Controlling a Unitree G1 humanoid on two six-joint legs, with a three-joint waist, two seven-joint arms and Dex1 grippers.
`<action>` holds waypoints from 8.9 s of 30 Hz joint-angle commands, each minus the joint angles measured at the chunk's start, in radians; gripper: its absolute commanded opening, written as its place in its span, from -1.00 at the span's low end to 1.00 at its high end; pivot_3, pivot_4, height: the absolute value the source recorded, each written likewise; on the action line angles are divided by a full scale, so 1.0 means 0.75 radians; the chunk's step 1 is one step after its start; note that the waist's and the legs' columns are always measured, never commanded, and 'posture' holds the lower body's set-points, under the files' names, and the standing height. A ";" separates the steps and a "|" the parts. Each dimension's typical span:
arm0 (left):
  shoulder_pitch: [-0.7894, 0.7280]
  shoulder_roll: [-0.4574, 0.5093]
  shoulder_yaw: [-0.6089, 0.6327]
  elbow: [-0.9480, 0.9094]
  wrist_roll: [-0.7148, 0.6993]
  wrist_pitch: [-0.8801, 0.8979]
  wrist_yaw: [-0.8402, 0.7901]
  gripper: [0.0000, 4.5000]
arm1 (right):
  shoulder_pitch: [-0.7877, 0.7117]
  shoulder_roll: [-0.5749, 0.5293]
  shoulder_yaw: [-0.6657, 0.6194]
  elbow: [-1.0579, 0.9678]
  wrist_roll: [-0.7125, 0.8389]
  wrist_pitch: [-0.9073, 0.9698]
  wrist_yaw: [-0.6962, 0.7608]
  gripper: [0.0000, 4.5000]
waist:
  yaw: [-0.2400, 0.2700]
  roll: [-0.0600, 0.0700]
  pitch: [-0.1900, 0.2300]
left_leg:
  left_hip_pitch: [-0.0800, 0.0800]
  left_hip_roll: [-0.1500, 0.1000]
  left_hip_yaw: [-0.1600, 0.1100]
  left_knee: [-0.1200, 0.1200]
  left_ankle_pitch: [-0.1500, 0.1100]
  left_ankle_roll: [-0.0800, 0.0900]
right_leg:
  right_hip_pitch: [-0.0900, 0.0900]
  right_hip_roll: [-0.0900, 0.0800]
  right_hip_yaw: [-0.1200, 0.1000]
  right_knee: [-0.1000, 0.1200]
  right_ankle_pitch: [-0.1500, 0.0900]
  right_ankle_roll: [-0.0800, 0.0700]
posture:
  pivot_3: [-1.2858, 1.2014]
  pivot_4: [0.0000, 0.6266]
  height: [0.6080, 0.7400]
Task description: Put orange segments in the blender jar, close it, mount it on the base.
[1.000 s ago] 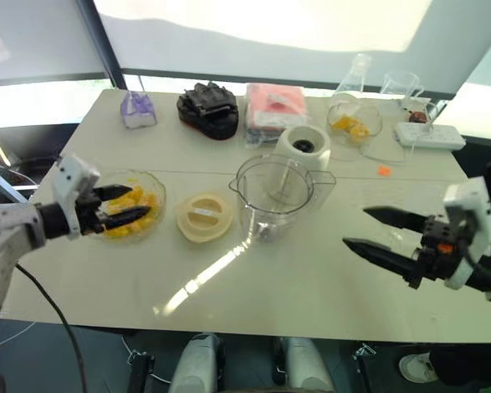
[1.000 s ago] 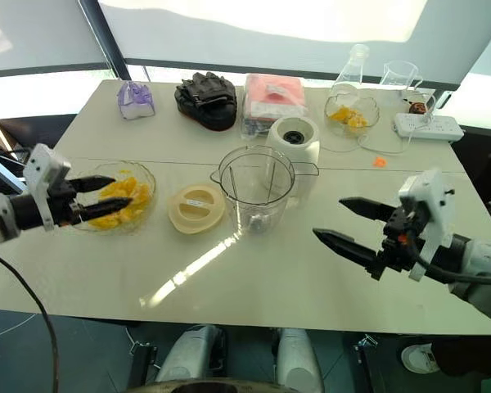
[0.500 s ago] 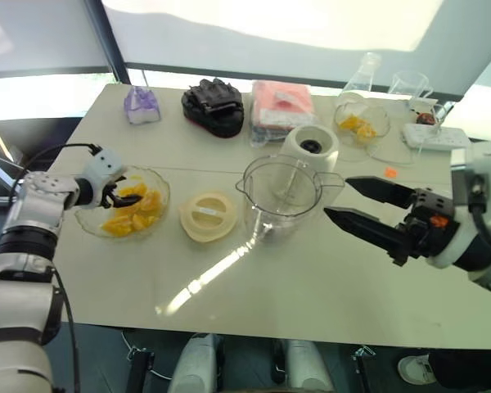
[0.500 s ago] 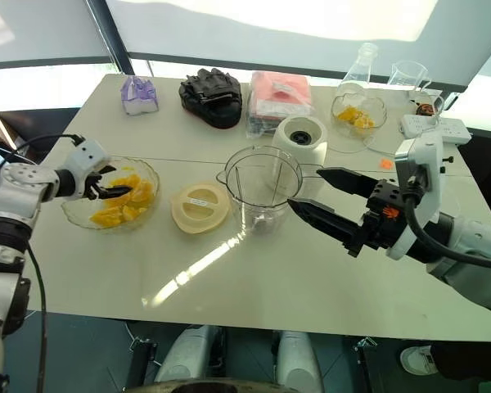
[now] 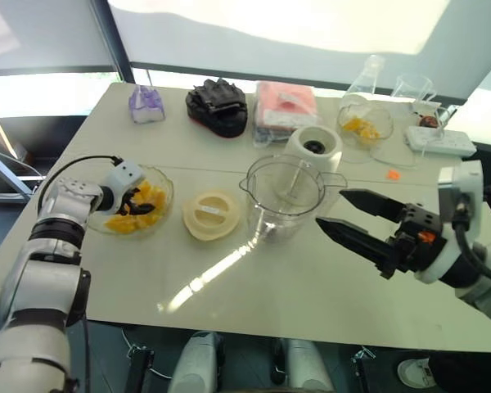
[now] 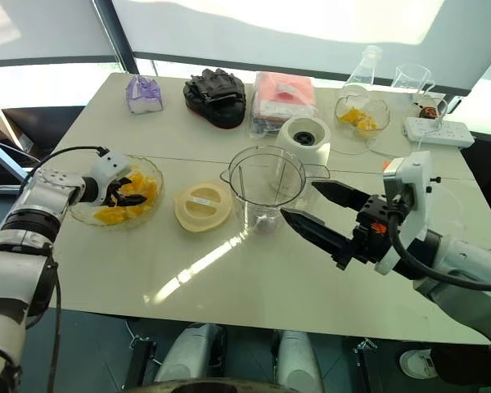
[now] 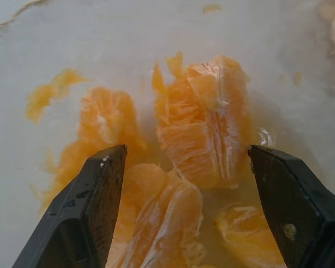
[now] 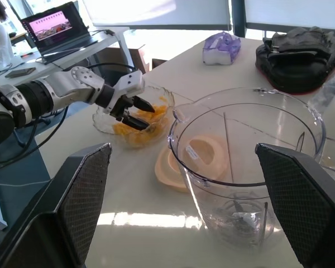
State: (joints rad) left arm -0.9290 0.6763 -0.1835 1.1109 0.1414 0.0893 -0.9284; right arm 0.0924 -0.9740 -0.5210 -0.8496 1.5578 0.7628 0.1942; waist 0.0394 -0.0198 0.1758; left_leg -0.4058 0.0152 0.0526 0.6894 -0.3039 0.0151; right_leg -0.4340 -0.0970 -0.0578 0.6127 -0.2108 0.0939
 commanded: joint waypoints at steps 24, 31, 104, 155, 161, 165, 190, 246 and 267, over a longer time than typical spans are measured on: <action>-0.103 -0.051 0.135 0.103 -0.041 0.090 0.054 -0.65 | 0.018 0.004 0.107 -0.073 -0.105 -0.117 -0.051 0.96 | -0.001 -0.001 0.000 | -0.001 0.001 -0.001 0.010 -0.001 0.001 | 0.003 0.000 0.000 0.002 0.000 0.000 | 0.03 -0.52 1.00; -0.139 0.160 0.265 -0.069 -0.189 0.165 -0.267 -0.65 | 0.039 0.023 0.114 -0.069 -0.127 -0.127 -0.037 0.96 | -0.007 -0.006 0.002 | -0.002 0.001 -0.001 0.011 -0.001 0.001 | 0.002 0.000 0.000 0.002 0.000 0.000 | 0.03 -0.52 1.00; 0.525 -0.140 0.336 -1.988 -0.982 0.924 -0.262 0.85 | 0.327 0.717 0.191 0.319 -1.547 -0.457 -0.222 0.96 | -0.035 0.008 -0.005 | 0.005 -0.001 -0.005 0.014 0.001 -0.001 | 0.009 0.004 0.007 0.007 -0.003 -0.007 | 0.03 -0.52 1.00; 0.621 -0.080 0.262 -2.009 -1.030 0.844 0.048 0.85 | -0.531 0.553 0.076 2.076 -1.952 -1.125 -0.279 0.96 | -0.075 0.013 -0.004 | 0.018 0.000 0.007 0.009 0.001 -0.001 | 0.012 0.012 0.024 0.006 -0.002 -0.008 | 0.03 -0.52 1.00; 0.609 -0.072 0.264 -2.003 -1.031 0.848 0.054 0.85 | -0.629 0.523 0.109 2.295 -1.952 -1.250 -0.245 0.96 | -0.078 0.013 -0.004 | 0.018 0.000 0.007 0.008 0.001 -0.001 | 0.012 0.013 0.025 0.006 -0.002 -0.008 | 0.03 -0.52 1.00; 0.615 -0.059 0.276 -2.016 -1.045 0.861 0.057 0.88 | -0.677 0.515 0.130 2.384 -1.950 -1.313 -0.237 0.34 | -0.080 0.013 -0.004 | 0.019 0.000 0.008 0.008 0.001 -0.001 | 0.012 0.013 0.026 0.006 -0.002 -0.008 | 0.03 -0.52 1.00; 0.545 0.115 0.425 -1.778 -1.058 0.794 -0.040 0.88 | -0.779 0.417 0.144 1.821 -1.887 -1.162 -0.232 -0.98 | -0.077 0.021 0.003 | 0.019 0.001 0.011 0.001 0.001 -0.001 | 0.009 0.013 0.028 0.002 -0.002 -0.007 | 0.03 -0.52 1.00; 0.598 0.033 0.403 -1.822 -1.045 0.796 0.024 0.88 | -1.238 0.282 0.863 1.161 -2.538 -1.182 0.431 -0.98 | -0.070 0.019 0.006 | 0.017 0.000 0.016 -0.007 0.001 -0.002 | 0.003 0.012 0.028 0.000 0.001 -0.003 | 0.03 -0.52 1.00; 0.587 0.024 0.396 -1.818 -1.043 0.795 0.025 0.88 | -1.279 0.259 0.863 1.208 -2.698 -1.346 0.367 -0.98 | -0.072 0.019 0.006 | 0.017 0.000 0.017 -0.007 0.002 -0.003 | 0.003 0.012 0.028 0.001 0.001 -0.003 | 0.03 -0.52 1.00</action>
State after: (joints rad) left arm -0.4742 0.6947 0.1018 -0.2187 -0.6249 0.6899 -0.9116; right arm -0.8268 -0.7668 0.1538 0.0748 -0.4635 -0.2335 0.4885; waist -0.0142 -0.0055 0.1800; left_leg -0.3930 0.0154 0.0650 0.6844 -0.3025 0.0129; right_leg -0.4320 -0.0879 -0.0366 0.6134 -0.2104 0.0918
